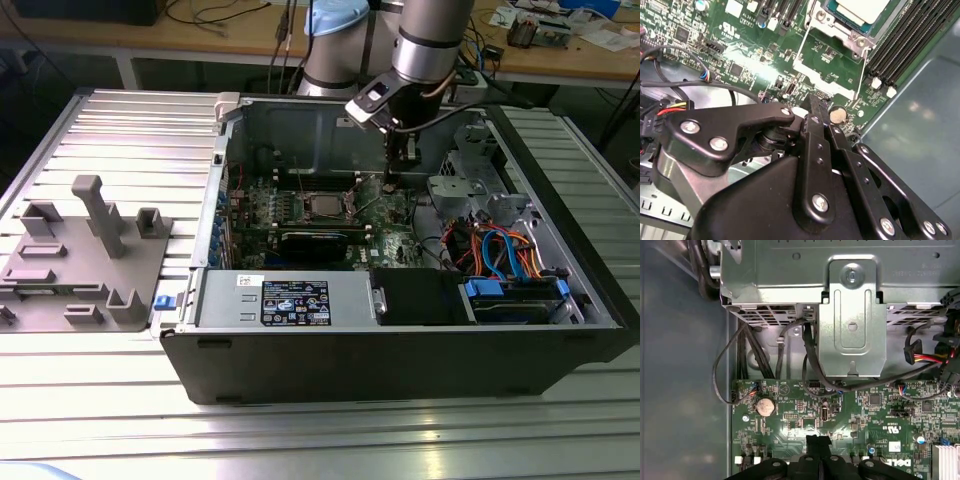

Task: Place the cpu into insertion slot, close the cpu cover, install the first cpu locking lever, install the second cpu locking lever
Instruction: 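Close the cpu cover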

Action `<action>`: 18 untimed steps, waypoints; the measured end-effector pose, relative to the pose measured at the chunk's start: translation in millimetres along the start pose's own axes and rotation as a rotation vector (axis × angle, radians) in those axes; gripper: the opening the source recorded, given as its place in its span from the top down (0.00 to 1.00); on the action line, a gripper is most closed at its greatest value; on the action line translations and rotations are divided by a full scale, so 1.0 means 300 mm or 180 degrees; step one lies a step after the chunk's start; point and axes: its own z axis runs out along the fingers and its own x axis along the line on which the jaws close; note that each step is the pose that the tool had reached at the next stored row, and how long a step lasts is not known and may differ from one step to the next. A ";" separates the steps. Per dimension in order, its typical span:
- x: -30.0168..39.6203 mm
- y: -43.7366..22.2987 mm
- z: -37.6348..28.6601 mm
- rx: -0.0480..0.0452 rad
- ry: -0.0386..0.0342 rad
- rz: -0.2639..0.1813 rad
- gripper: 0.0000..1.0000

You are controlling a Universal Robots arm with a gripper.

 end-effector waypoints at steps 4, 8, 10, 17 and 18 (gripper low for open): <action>0.003 0.004 0.021 0.0009 -0.0001 -0.0019 0.89; 0.003 0.000 0.039 0.0009 0.0005 -0.0025 0.89; 0.003 -0.017 0.041 0.0009 0.0010 -0.0025 0.89; 0.003 -0.034 0.044 0.0010 0.0013 -0.0025 0.89; 0.003 -0.036 0.044 0.0010 0.0012 -0.0025 0.89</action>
